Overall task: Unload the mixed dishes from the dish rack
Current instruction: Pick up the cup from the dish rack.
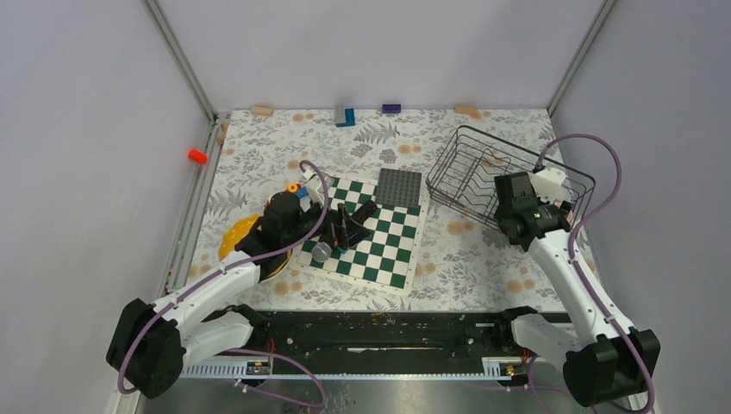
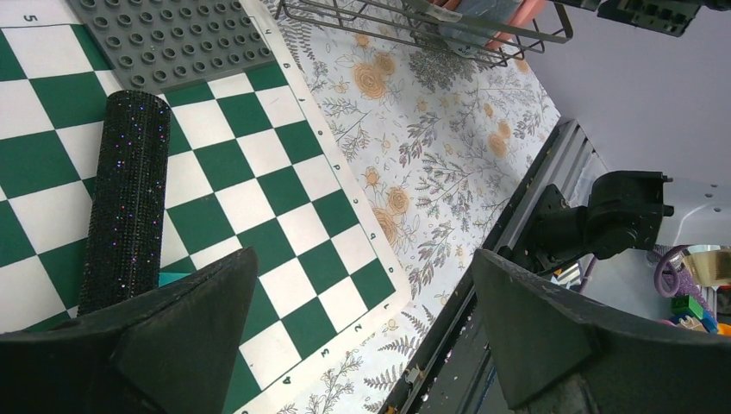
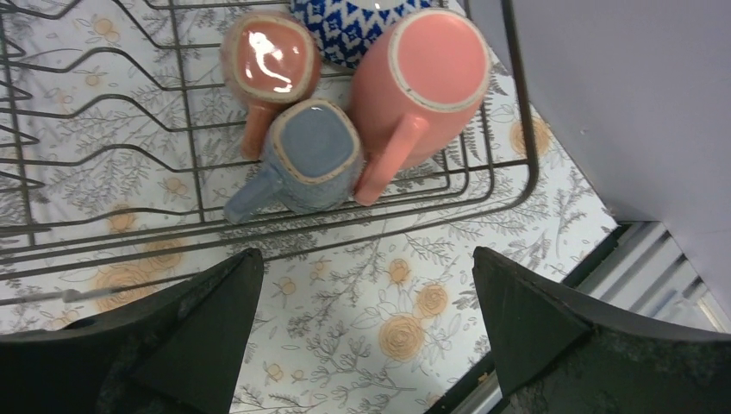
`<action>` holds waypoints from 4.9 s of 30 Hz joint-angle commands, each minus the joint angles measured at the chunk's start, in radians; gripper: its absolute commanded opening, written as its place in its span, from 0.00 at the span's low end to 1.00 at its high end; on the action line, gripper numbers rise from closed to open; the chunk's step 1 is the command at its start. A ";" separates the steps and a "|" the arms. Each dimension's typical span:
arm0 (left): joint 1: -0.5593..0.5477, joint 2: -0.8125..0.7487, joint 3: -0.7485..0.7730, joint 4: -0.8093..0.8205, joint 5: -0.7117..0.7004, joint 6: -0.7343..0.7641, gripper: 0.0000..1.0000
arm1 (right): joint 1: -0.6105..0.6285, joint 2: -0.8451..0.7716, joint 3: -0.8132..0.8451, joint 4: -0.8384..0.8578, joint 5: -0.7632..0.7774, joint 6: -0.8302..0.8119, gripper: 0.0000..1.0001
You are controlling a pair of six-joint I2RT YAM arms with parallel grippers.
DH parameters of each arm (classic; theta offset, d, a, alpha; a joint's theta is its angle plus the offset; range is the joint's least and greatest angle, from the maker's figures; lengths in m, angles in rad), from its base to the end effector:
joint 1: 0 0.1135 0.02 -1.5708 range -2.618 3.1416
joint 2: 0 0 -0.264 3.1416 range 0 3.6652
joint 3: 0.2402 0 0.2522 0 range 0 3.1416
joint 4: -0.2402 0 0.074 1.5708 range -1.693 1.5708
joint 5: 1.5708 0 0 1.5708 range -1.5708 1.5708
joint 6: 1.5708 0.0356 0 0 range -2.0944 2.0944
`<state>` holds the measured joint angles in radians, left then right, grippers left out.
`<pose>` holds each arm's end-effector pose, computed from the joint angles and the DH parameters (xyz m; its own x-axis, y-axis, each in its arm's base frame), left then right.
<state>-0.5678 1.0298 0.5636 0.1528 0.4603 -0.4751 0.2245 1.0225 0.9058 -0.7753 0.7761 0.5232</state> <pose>0.1859 -0.1373 0.2506 -0.6145 -0.0941 -0.7833 0.6264 0.5454 -0.5569 0.1957 0.0191 0.2925 -0.5224 0.2465 -0.8163 0.6129 0.7741 -0.1586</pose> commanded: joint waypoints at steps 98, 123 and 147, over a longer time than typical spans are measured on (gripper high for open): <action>0.040 0.099 0.022 0.169 0.143 -0.150 0.99 | -0.218 -0.048 -0.135 0.447 -0.232 0.081 0.21; -0.031 0.306 0.061 0.605 0.281 -0.443 0.99 | -0.218 -0.300 -0.443 1.190 -1.416 0.347 0.16; -0.069 0.257 -0.012 0.806 0.137 -0.606 0.80 | 0.229 0.087 -0.460 1.774 -1.394 0.540 0.11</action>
<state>-0.6193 1.2758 0.5545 0.8276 0.6044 -1.0462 0.4278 1.0801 0.4080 0.7811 -0.6216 1.0100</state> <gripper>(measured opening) 0.831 0.686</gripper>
